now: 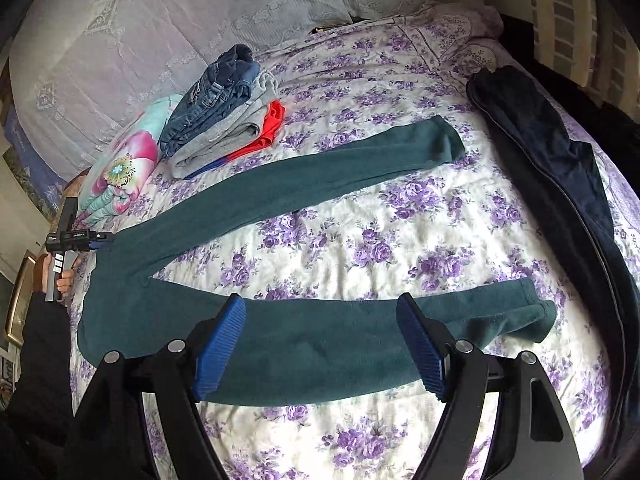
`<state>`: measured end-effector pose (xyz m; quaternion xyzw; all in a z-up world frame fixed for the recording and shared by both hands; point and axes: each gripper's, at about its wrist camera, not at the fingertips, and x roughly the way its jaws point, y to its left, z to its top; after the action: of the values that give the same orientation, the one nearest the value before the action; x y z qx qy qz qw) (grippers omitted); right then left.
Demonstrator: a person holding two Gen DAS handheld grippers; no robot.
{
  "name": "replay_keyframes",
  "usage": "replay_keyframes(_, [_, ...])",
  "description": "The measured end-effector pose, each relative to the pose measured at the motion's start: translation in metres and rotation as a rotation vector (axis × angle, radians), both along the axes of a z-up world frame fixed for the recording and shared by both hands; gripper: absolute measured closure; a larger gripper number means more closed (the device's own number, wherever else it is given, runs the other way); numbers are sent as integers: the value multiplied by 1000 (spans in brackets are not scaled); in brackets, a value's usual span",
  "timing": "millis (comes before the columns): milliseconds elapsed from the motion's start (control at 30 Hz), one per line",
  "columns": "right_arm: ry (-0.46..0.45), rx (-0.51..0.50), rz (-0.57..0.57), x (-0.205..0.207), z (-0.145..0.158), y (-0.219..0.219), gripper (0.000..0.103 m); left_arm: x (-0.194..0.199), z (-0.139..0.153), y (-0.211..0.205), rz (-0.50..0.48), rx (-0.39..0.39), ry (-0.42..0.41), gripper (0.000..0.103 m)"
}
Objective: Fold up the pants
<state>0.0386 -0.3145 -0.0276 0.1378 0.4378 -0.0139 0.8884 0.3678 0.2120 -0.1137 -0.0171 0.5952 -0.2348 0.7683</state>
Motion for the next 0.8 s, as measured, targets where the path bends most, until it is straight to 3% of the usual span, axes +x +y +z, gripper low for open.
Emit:
replay_keyframes(33, [10, 1, 18, 9, 1, 6, 25, -4, 0, -3, -17, 21, -35, 27])
replay_keyframes(67, [18, 5, 49, 20, 4, 14, 25, -10, 3, -6, -39, 38, -81, 48])
replay_keyframes(100, [23, 10, 95, 35, 7, 24, 25, -15, 6, -7, -58, 33, -117, 58])
replay_keyframes(133, [25, 12, 154, 52, 10, 39, 25, -18, 10, -4, -56, -1, -132, 80])
replay_keyframes(167, [29, 15, 230, 72, 14, 55, 25, -18, 12, -1, -53, -35, -134, 96])
replay_keyframes(300, [72, 121, 571, 168, 17, 130, 24, -23, 21, 4, -43, -73, -194, 97])
replay_keyframes(400, [88, 56, 791, 235, 11, 197, 24, -27, 27, 6, -47, -81, -224, 97])
replay_keyframes(567, [174, 47, 944, 318, -20, 257, 24, -36, 43, 26, -26, -146, -288, 98])
replay_keyframes(800, [308, -27, 1077, 346, -64, 282, 24, -37, 46, 35, -15, -165, -295, 98])
